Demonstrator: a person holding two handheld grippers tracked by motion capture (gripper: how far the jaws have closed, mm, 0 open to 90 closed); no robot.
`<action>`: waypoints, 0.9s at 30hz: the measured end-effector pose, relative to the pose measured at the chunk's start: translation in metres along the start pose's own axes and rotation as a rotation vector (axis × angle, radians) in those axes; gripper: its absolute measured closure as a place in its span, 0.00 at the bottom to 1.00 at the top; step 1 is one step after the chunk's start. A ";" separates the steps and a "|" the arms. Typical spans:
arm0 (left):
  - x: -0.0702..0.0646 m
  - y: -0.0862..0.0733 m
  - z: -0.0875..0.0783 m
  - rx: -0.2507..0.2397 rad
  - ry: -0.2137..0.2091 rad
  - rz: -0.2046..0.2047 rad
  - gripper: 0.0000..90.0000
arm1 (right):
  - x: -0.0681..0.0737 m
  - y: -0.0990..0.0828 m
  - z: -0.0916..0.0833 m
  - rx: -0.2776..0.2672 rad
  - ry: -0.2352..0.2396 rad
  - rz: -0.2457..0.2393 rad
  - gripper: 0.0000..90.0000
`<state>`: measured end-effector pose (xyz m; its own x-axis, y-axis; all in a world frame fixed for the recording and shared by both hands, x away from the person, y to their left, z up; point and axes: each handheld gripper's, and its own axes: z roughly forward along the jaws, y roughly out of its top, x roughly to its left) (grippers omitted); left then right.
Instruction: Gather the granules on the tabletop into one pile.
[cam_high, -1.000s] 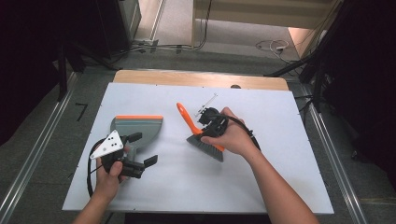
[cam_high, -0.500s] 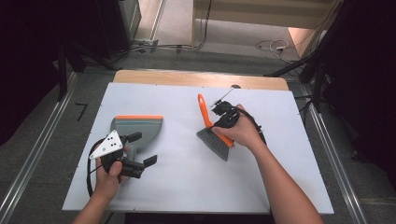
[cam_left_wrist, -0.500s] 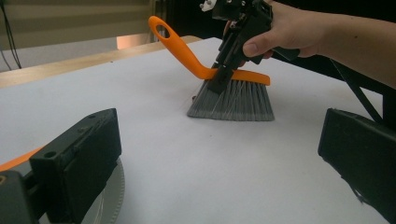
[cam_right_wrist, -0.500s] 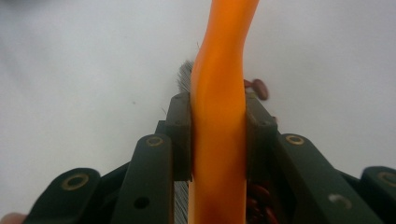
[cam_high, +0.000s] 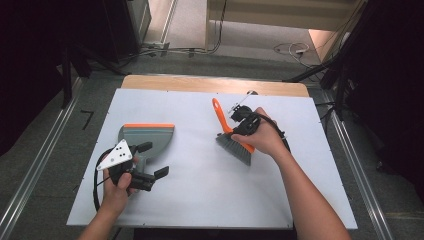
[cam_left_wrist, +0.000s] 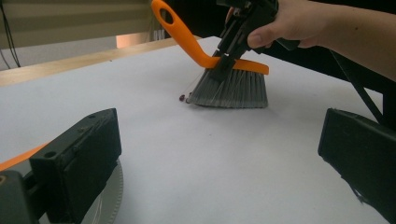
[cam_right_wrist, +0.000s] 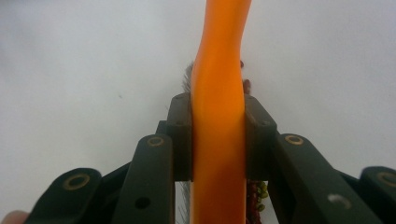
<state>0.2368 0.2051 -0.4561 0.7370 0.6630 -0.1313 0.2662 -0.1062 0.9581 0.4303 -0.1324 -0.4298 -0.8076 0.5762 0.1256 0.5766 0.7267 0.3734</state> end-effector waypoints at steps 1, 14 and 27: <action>0.000 0.000 0.000 0.001 0.000 0.000 0.00 | -0.001 0.000 -0.002 -0.013 0.014 0.002 0.76; 0.000 0.000 0.000 0.002 -0.001 0.000 0.00 | -0.018 -0.015 -0.040 -0.118 -0.021 0.064 0.76; -0.001 0.000 0.002 0.007 -0.003 0.001 0.00 | 0.010 0.008 0.008 -0.003 0.122 0.053 0.76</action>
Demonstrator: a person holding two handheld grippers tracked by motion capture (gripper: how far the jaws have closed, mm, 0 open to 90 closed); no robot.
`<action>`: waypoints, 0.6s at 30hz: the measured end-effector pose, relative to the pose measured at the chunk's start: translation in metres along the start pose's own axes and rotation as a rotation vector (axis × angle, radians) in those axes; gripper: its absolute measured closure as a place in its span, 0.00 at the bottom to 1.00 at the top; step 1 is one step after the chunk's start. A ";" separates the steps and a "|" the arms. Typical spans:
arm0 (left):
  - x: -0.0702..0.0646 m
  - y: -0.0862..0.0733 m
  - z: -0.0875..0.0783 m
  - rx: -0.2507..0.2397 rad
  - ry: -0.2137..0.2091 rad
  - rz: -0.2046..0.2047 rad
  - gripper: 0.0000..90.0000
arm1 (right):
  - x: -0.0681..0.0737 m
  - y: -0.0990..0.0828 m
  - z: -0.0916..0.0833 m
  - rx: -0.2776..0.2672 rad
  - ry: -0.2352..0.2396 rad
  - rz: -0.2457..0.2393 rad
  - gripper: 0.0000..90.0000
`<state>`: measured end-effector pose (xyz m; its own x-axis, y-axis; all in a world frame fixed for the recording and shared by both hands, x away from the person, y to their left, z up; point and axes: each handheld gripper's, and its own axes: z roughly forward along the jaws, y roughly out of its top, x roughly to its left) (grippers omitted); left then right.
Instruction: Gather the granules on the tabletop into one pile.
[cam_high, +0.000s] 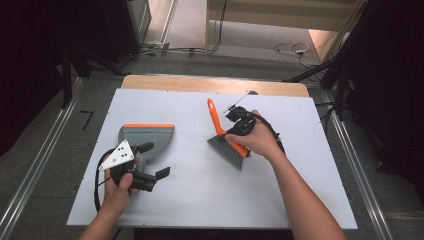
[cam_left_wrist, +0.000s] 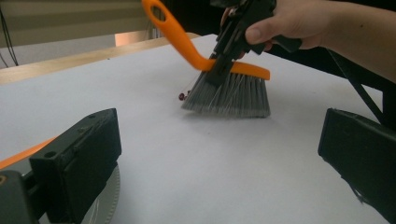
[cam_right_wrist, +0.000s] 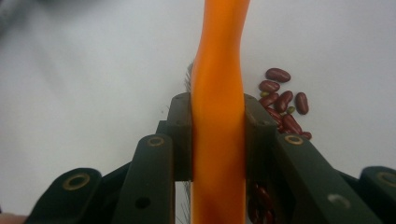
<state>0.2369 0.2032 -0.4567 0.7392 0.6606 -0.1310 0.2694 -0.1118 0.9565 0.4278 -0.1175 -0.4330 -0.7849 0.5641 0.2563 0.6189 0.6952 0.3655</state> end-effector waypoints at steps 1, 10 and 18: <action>0.000 0.000 0.000 -0.004 0.001 -0.002 0.00 | 0.000 0.002 0.004 0.010 -0.003 0.005 0.76; 0.001 0.000 -0.001 -0.005 0.000 0.000 0.00 | -0.015 -0.001 -0.001 -0.007 -0.068 0.057 0.76; 0.001 0.000 -0.001 -0.004 0.003 0.000 0.00 | -0.009 -0.013 -0.025 -0.117 -0.026 0.019 0.76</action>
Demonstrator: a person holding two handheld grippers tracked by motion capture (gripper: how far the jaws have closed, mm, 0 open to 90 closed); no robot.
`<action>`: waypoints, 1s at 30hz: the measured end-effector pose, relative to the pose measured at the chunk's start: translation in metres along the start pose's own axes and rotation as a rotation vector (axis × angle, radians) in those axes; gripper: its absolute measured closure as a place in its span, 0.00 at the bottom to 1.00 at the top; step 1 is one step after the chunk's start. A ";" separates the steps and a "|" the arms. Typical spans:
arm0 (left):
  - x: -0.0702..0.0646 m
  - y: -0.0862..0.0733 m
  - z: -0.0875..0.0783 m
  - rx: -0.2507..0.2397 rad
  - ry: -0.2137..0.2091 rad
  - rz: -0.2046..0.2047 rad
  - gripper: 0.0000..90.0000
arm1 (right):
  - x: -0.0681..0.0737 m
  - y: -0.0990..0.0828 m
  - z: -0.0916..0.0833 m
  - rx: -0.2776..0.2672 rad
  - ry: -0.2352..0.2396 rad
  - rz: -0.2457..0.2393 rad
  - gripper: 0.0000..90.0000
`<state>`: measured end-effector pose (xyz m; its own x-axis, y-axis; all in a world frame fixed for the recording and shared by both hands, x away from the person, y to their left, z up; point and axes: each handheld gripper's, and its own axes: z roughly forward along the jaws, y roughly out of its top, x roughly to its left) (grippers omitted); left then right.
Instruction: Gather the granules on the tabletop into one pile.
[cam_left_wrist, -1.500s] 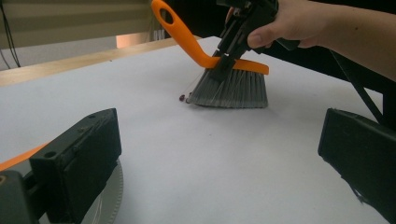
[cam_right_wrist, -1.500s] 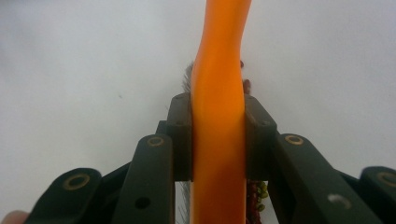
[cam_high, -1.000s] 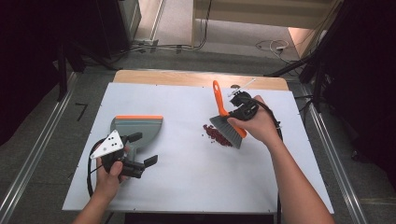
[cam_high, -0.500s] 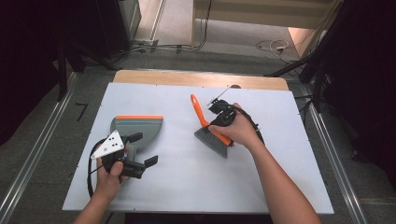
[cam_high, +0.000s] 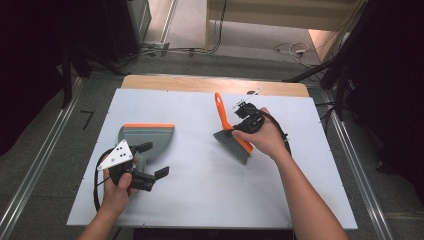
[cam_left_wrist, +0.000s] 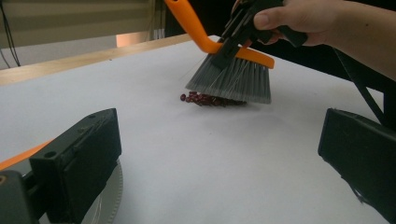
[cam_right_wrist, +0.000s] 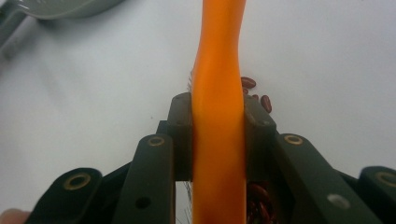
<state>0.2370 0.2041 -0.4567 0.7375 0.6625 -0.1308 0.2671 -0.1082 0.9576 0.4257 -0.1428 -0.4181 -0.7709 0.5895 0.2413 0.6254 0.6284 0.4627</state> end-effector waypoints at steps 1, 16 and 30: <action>0.000 0.000 0.000 0.000 0.000 0.000 0.00 | 0.001 -0.002 -0.004 -0.014 -0.001 -0.005 0.76; 0.001 0.000 -0.001 0.001 0.007 0.000 0.00 | -0.010 -0.050 -0.056 -0.151 -0.044 0.026 0.76; 0.001 0.000 -0.001 0.002 0.015 -0.002 0.00 | -0.018 -0.105 -0.075 -0.254 -0.052 0.057 0.76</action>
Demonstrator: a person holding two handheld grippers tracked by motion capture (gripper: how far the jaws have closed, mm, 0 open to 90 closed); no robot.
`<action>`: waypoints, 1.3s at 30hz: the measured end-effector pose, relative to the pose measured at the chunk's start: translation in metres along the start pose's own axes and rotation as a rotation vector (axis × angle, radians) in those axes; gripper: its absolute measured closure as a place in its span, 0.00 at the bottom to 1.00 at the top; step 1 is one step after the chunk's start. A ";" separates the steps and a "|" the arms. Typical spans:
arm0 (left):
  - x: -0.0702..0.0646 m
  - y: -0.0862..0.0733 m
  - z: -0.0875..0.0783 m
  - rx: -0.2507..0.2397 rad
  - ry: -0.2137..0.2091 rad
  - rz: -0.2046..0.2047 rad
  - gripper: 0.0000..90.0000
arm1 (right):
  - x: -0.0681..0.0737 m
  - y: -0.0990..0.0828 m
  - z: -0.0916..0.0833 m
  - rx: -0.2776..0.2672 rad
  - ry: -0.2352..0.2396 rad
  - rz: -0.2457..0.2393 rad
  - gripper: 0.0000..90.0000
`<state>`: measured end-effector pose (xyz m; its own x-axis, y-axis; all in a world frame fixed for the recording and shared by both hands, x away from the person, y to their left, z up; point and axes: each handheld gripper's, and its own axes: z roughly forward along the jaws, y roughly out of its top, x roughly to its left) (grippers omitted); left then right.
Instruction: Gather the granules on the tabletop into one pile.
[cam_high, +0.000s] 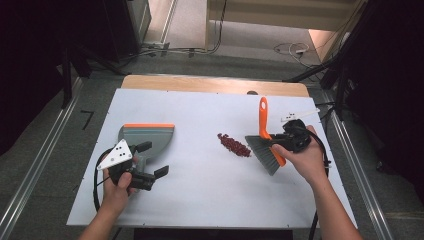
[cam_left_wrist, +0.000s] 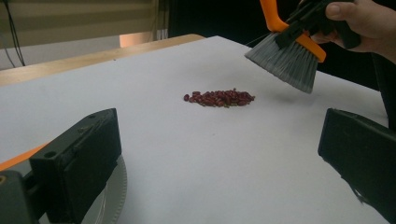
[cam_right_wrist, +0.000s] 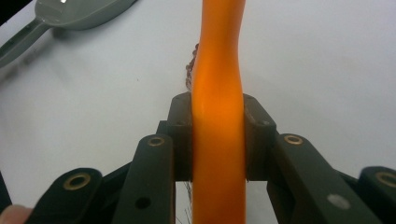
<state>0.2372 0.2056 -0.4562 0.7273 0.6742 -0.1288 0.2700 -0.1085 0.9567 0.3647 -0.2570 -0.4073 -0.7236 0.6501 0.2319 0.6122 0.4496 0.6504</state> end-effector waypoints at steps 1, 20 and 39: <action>0.000 0.000 0.000 -0.001 0.000 -0.001 0.00 | 0.000 -0.003 -0.001 -0.006 0.001 0.003 0.76; 0.002 0.000 -0.004 -0.007 0.006 0.005 0.00 | -0.010 -0.056 -0.026 -0.090 0.015 0.057 0.76; 0.007 -0.001 -0.011 -0.020 0.029 -0.014 0.00 | -0.045 -0.091 -0.047 -0.177 0.027 0.109 0.76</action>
<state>0.2354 0.2183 -0.4556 0.7045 0.6967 -0.1352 0.2673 -0.0840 0.9600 0.3259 -0.3559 -0.4428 -0.6662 0.6711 0.3254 0.6232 0.2612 0.7372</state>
